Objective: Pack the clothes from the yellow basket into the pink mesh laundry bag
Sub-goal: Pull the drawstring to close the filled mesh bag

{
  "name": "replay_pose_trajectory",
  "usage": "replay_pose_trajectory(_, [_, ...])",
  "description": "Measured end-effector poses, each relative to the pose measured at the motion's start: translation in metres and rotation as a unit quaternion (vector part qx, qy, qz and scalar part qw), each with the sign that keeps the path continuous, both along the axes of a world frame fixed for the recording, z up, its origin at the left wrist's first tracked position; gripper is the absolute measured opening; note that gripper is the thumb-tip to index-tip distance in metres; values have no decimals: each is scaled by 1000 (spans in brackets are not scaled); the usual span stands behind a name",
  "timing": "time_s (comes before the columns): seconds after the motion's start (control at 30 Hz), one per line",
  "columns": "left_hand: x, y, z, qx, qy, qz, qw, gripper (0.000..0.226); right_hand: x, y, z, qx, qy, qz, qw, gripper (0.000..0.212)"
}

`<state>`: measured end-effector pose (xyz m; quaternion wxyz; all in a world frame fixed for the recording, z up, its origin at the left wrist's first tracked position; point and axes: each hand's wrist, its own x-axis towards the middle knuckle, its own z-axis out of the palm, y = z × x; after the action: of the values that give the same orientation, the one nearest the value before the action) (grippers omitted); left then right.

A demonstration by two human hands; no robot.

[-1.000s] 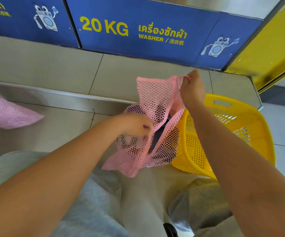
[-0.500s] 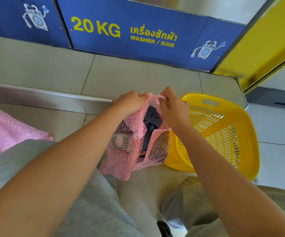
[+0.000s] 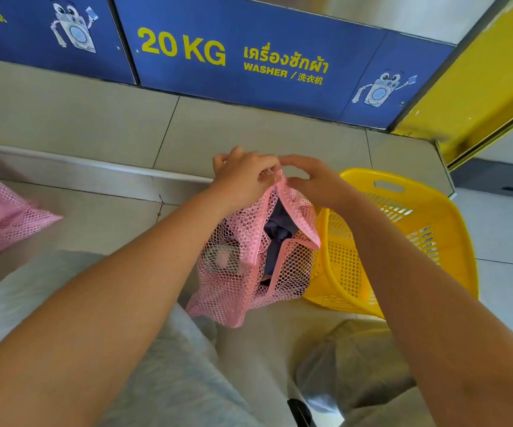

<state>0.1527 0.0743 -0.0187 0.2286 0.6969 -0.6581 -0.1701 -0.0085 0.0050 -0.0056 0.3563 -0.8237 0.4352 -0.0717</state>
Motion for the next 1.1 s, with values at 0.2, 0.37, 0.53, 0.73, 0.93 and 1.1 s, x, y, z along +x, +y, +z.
replay_pose_trajectory(0.2, [4,-1,-6,-31,-12,37,999,9,6,2,4,132,-58,-38,989,10])
replay_pose_trajectory(0.37, [0,0,-2,-84,-27,104,991,21,12,5,7,101,-93,-65,988,12])
replay_pose_trajectory(0.53, [-8,-5,8,67,58,101,991,44,14,7,11,92,-123,-71,986,7])
replay_pose_trajectory(0.73, [-12,-6,0,151,324,114,927,48,10,9,8,123,-145,-76,979,13])
replay_pose_trajectory(0.93, [-11,-6,-1,157,390,117,900,25,6,5,4,163,-170,-106,966,8])
replay_pose_trajectory(1.1, [-12,-7,0,159,353,114,915,34,6,6,3,180,-170,-113,962,11])
